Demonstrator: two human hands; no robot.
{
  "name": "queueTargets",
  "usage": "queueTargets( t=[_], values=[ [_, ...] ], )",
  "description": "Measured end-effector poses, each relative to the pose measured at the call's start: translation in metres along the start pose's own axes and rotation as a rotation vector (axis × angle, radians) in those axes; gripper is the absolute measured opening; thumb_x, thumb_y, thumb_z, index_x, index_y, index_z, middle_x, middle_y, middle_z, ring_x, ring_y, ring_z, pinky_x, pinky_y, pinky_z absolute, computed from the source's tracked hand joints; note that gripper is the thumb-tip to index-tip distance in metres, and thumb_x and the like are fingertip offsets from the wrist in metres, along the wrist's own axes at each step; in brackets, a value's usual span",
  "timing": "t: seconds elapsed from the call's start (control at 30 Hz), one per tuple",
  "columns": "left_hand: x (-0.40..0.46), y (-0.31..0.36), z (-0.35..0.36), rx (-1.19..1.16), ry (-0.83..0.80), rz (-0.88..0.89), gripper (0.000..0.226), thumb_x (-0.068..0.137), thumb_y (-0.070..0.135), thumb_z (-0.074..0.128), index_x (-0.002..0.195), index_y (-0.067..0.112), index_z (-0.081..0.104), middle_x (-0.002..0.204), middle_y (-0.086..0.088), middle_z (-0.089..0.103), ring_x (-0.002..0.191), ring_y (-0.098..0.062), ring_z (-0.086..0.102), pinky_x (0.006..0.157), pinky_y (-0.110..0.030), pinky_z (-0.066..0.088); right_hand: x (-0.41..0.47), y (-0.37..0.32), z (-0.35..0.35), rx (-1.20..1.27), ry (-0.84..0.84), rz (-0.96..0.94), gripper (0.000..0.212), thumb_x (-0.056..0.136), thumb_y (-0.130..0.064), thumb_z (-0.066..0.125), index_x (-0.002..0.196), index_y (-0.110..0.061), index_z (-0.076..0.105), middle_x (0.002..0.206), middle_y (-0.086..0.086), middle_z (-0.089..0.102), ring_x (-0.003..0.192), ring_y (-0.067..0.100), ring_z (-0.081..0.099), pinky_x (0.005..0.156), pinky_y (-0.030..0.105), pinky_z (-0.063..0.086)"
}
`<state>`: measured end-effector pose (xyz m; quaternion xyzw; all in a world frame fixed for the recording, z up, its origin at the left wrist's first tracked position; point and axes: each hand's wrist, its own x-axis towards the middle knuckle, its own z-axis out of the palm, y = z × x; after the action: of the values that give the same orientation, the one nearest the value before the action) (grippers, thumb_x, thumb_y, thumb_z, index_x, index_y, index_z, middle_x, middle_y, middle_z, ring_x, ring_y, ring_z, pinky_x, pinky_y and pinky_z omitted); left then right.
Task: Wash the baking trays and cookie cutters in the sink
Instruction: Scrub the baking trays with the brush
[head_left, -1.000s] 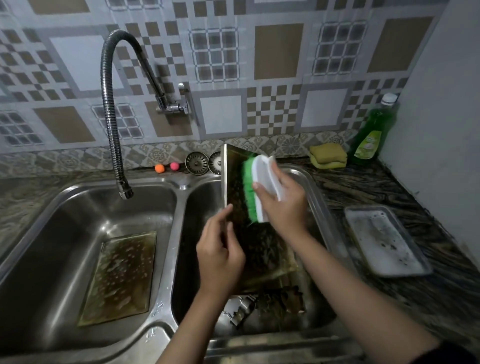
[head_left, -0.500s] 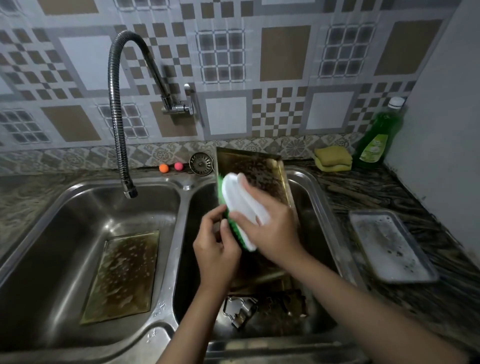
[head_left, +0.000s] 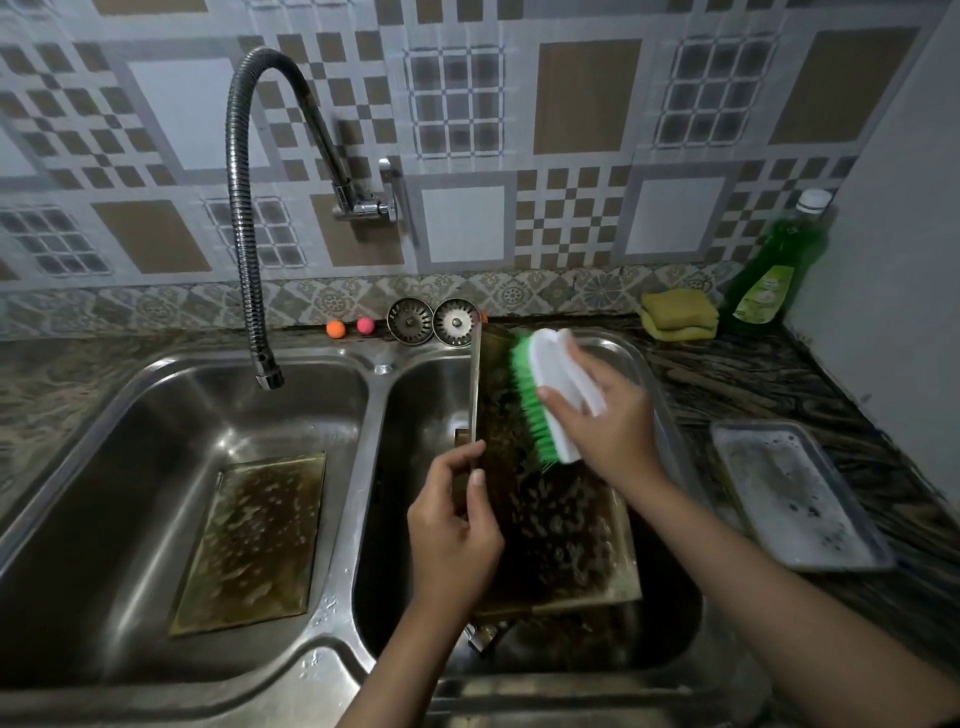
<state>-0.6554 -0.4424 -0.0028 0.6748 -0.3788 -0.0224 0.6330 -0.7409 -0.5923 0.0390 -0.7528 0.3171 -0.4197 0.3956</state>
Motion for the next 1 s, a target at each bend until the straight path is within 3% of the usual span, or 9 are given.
queueTargets(
  t=[0.07,0.17,0.23,0.3,0.43,0.63,0.77,0.9,1.0],
  values=[
    [-0.006,-0.001,0.005,0.007,-0.025,-0.030,0.026,0.090,0.017,0.051,0.109,0.034,0.059,0.096,0.014,0.066,0.062,-0.007,0.055,0.061,-0.022,0.047,0.000,0.005,0.000,0.009,0.081,0.055,0.064,0.078,-0.020,0.077,0.136,-0.017,0.050,0.132,-0.003,0.055,0.119,0.011,0.054,0.084,0.001,0.043],
    [-0.005,0.001,0.011,0.008,-0.033,-0.021,0.028,0.090,0.017,0.050,0.107,0.039,0.057,0.101,0.019,0.065,0.077,-0.005,0.062,0.066,-0.022,0.051,-0.028,-0.003,0.019,0.076,-0.006,-0.069,0.066,0.076,-0.028,0.078,0.136,-0.027,0.050,0.129,-0.027,0.050,0.118,-0.008,0.051,0.094,0.010,0.044],
    [-0.003,0.000,0.008,0.011,-0.023,-0.010,0.029,0.090,0.017,0.050,0.107,0.039,0.056,0.101,0.017,0.065,0.076,-0.003,0.062,0.065,-0.015,0.048,-0.033,0.000,0.017,0.062,-0.048,-0.097,0.066,0.076,-0.037,0.075,0.136,-0.037,0.047,0.125,-0.036,0.046,0.114,-0.013,0.051,0.088,0.007,0.045],
    [-0.002,-0.001,0.003,0.006,-0.010,-0.016,0.028,0.090,0.018,0.050,0.108,0.039,0.057,0.096,0.011,0.066,0.064,-0.003,0.055,0.060,-0.013,0.042,-0.014,0.013,0.004,0.027,0.013,-0.027,0.066,0.076,-0.032,0.077,0.136,-0.032,0.047,0.128,-0.027,0.047,0.110,-0.008,0.053,0.081,0.002,0.045],
    [0.000,0.005,-0.001,0.033,0.010,0.074,0.029,0.091,0.015,0.052,0.111,0.034,0.057,0.097,0.006,0.065,0.071,-0.007,0.057,0.063,-0.022,0.047,0.005,0.039,-0.016,0.023,0.144,0.121,0.062,0.079,-0.023,0.077,0.135,-0.016,0.052,0.128,-0.016,0.050,0.123,0.007,0.050,0.085,-0.004,0.036],
    [0.027,0.008,-0.004,0.051,0.180,0.050,0.024,0.090,0.013,0.051,0.112,0.011,0.061,0.105,0.005,0.064,0.096,-0.008,0.063,0.077,-0.037,0.055,-0.066,0.048,0.003,0.100,0.034,-0.002,0.067,0.076,-0.021,0.078,0.135,-0.031,0.048,0.130,-0.026,0.051,0.119,-0.006,0.051,0.092,0.008,0.044],
    [0.021,0.018,0.006,0.028,0.121,0.127,0.025,0.090,0.010,0.051,0.112,0.018,0.059,0.103,0.005,0.064,0.087,-0.017,0.065,0.073,-0.033,0.053,-0.004,0.040,-0.010,0.029,0.115,0.077,0.064,0.077,-0.024,0.077,0.136,-0.022,0.051,0.120,-0.018,0.055,0.108,0.006,0.057,0.075,-0.002,0.042],
    [0.015,0.021,0.016,0.029,0.110,0.157,0.025,0.090,0.008,0.052,0.110,0.021,0.059,0.097,0.000,0.065,0.079,-0.017,0.063,0.068,-0.034,0.052,0.023,0.024,-0.009,0.046,0.160,0.110,0.062,0.081,-0.023,0.075,0.138,-0.020,0.050,0.129,-0.013,0.053,0.118,0.007,0.052,0.080,-0.004,0.036],
    [0.024,0.016,0.014,0.013,0.171,0.065,0.023,0.090,0.008,0.052,0.108,0.020,0.060,0.103,0.004,0.065,0.091,-0.019,0.066,0.073,-0.040,0.055,-0.030,0.012,0.015,0.117,0.089,0.078,0.064,0.079,-0.019,0.077,0.136,-0.026,0.049,0.132,-0.009,0.056,0.115,0.010,0.056,0.086,0.006,0.047]
  ],
)
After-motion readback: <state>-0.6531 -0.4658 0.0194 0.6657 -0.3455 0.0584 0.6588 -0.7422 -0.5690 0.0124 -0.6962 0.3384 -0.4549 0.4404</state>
